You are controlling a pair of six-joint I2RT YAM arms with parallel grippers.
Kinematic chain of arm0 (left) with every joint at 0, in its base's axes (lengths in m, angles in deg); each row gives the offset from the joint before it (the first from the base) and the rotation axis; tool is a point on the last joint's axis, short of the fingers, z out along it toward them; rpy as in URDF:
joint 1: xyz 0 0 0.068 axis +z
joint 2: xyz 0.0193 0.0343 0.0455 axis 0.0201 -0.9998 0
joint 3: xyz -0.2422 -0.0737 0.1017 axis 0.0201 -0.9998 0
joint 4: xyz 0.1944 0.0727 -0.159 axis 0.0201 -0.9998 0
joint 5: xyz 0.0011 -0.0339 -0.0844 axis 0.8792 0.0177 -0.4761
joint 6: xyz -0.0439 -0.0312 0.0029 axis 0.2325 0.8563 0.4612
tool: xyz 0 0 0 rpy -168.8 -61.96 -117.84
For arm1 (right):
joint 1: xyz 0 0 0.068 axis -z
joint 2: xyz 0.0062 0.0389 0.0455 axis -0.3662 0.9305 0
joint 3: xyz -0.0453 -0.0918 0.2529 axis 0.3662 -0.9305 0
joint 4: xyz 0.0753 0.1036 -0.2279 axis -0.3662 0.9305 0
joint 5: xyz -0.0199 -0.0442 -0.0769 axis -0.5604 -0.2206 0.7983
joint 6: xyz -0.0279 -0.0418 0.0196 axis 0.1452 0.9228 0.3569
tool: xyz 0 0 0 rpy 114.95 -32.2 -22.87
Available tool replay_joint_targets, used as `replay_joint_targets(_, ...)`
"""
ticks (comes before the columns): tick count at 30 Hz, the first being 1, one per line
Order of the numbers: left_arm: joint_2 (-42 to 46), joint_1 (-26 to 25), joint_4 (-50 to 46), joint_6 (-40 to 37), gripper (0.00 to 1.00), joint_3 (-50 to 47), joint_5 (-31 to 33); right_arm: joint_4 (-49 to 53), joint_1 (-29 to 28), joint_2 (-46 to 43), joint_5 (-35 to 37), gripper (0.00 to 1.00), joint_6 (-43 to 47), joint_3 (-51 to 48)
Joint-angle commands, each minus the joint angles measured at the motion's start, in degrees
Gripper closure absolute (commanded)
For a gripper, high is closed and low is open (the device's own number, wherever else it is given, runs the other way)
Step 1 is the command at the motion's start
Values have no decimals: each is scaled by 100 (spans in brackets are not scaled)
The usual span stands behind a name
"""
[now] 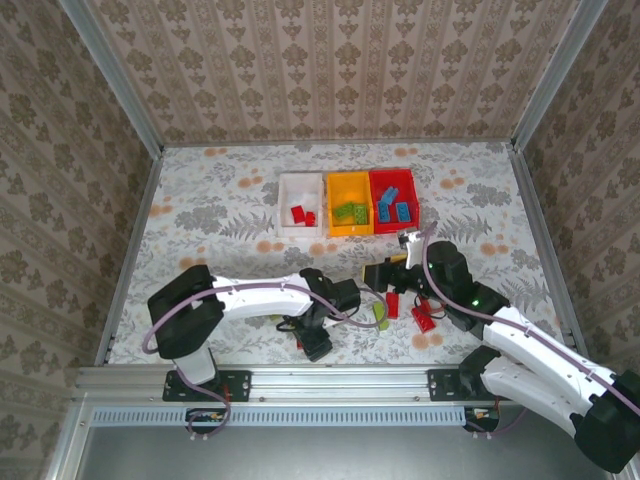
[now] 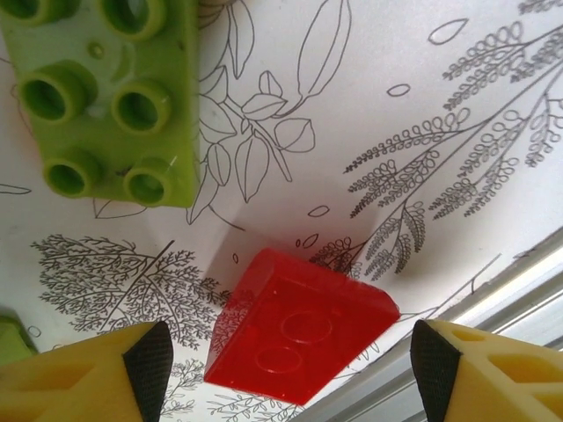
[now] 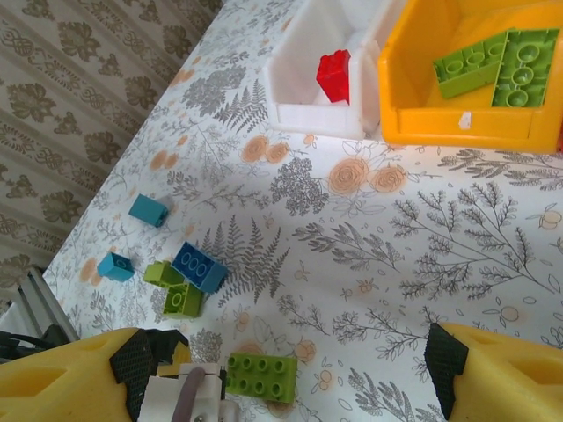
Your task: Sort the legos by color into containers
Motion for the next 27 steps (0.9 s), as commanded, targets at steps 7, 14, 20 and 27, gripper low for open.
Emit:
replay_joint_targets(7,-415,74,-140,345,42,115,-214,-155,9,25,-101,16,-142,-77)
replay_joint_targets(14,-365,199,-93,500,69,278,24,-154,43,-15,-416,16,-179,-2)
replay_joint_targets(20,387,923,-438,752,72,629,330,17,357,-398,-579,16,-88,385)
replay_joint_targets(27,572,2645,-443,699,72,2146,176,-642,416,182,-991,17,130,694)
